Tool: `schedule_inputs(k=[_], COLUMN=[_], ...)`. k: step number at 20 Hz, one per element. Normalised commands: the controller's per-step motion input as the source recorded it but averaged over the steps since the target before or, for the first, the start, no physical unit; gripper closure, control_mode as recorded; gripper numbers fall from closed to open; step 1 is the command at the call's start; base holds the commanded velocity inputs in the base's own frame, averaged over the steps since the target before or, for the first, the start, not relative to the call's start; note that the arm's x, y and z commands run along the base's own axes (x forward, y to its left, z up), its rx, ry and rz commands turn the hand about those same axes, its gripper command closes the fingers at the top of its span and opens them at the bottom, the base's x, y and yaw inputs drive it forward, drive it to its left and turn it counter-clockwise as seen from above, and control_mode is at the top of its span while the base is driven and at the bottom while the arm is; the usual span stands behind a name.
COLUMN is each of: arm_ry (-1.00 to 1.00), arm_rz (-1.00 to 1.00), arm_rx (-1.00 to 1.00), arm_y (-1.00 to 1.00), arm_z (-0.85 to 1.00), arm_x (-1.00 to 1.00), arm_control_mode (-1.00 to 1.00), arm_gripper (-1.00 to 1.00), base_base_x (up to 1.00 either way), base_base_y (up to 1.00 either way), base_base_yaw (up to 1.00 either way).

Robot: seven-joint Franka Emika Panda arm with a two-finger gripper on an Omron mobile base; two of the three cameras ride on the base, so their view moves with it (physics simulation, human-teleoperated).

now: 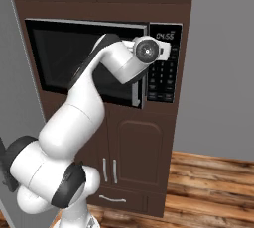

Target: Transport the steak from the fridge to the microwave and turn on the microwave.

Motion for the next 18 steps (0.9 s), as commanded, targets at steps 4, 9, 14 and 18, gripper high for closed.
schedule_inputs(k=[4, 9, 14, 18], arm_ry=[0.01, 0.03, 0.0, 0.0], arm_rz=[0.0, 0.0, 0.0, -0.01], arm_rx=[-0.03, -0.02, -0.01, -0.01], arm_y=[0.37, 0.36, 0.42, 0.42], arm_z=[-0.17, -0.21, -0.21, -0.18], arm_x=[0.55, 0.54, 0.51, 0.45], arm_control_mode=[-1.0, -1.0, -1.0, -1.0], arm_gripper=[-1.0, -1.0, -1.0, -1.0], base_base_x=[0.0, 0.0, 0.0, 0.0], base_base_y=[0.0, 0.0, 0.0, 0.0], base_base_yaw=[0.0, 0.0, 0.0, 0.0])
